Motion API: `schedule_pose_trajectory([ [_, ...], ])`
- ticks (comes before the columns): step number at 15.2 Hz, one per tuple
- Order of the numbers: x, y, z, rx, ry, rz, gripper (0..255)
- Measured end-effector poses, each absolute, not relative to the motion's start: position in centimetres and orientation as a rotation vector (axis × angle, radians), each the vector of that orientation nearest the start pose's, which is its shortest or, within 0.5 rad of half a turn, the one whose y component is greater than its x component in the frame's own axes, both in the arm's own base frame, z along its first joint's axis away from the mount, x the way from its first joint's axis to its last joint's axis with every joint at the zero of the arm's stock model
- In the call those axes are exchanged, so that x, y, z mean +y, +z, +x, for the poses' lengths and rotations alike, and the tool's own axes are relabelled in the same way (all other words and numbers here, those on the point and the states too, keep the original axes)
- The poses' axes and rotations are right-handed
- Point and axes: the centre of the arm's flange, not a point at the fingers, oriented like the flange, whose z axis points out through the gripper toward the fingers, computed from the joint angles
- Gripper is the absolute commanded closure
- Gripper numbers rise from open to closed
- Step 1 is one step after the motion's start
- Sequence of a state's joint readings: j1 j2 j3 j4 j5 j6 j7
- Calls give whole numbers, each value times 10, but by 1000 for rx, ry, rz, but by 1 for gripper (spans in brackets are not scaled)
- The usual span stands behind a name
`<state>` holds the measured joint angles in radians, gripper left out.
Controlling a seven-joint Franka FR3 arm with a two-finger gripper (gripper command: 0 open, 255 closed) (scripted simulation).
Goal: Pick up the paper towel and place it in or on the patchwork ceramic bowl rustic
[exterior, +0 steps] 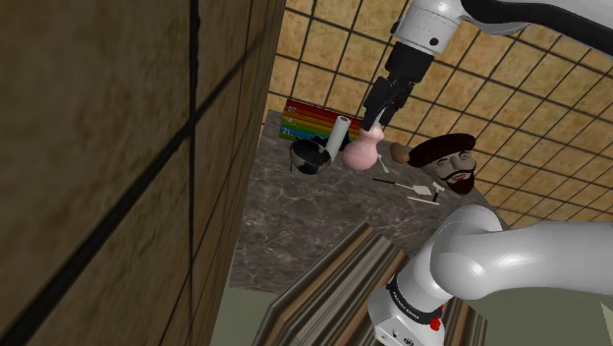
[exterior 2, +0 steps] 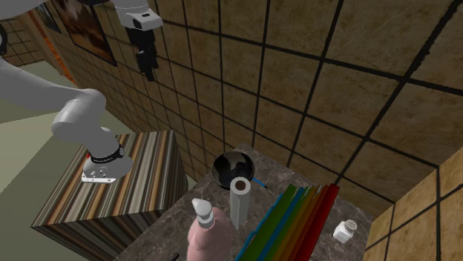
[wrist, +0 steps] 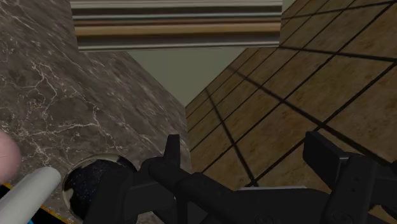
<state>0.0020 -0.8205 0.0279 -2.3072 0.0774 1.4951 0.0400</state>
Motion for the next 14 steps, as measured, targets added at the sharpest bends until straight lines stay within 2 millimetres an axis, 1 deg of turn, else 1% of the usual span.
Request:
schedule_pose_trajectory([
  [1, 21, 617, 289, 20, -10, -3085, 0],
  [2, 16, 615, 292, 13, -11, -3086, 0],
  [4, 0, 606, 300, -9, -14, -3090, 0],
  [11, -72, 569, 338, -111, -31, -3106, 0],
  [14, -100, 559, 358, -156, -39, -3112, 0],
])
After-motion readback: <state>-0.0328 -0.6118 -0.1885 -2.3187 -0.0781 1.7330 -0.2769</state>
